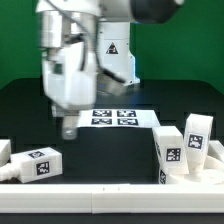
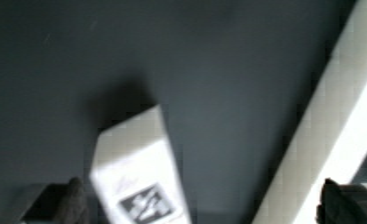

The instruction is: Assemble stool

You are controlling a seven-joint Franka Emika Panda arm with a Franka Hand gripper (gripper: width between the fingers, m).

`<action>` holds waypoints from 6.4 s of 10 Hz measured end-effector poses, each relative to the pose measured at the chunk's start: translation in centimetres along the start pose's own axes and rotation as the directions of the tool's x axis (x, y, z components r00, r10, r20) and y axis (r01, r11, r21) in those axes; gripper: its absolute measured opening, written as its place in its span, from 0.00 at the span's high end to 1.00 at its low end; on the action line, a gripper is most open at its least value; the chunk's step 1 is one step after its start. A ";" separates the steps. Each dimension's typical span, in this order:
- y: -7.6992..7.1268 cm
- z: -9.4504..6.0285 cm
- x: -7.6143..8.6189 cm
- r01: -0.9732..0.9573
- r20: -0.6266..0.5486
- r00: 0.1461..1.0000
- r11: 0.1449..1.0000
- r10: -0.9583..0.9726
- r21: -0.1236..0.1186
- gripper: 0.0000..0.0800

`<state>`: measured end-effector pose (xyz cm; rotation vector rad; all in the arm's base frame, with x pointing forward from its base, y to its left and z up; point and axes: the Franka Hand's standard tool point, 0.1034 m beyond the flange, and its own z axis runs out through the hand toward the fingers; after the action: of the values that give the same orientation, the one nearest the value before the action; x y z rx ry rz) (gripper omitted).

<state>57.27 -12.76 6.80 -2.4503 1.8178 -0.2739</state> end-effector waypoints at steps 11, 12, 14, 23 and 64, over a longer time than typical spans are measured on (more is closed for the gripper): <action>1.8 6.0 -0.1 0.018 -0.066 0.998 0.998 -0.022 -0.056 0.51; 1.8 6.0 -0.1 0.023 -0.066 0.997 0.998 -0.027 -0.057 0.51; 2.0 4.5 -1.0 0.027 -0.056 0.998 0.999 -0.029 -0.027 0.59; 6.3 1.7 -9.7 0.574 0.005 0.819 0.818 -0.574 -0.027 0.59; 10.3 2.8 -6.1 -0.874 0.061 -0.345 -0.344 0.937 0.343 0.59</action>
Offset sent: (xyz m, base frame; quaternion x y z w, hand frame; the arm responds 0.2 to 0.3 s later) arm 0.0146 -0.0098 -0.0320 0.0177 0.0283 0.0076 0.9994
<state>46.37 -10.05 1.70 0.1465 2.8441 -0.5629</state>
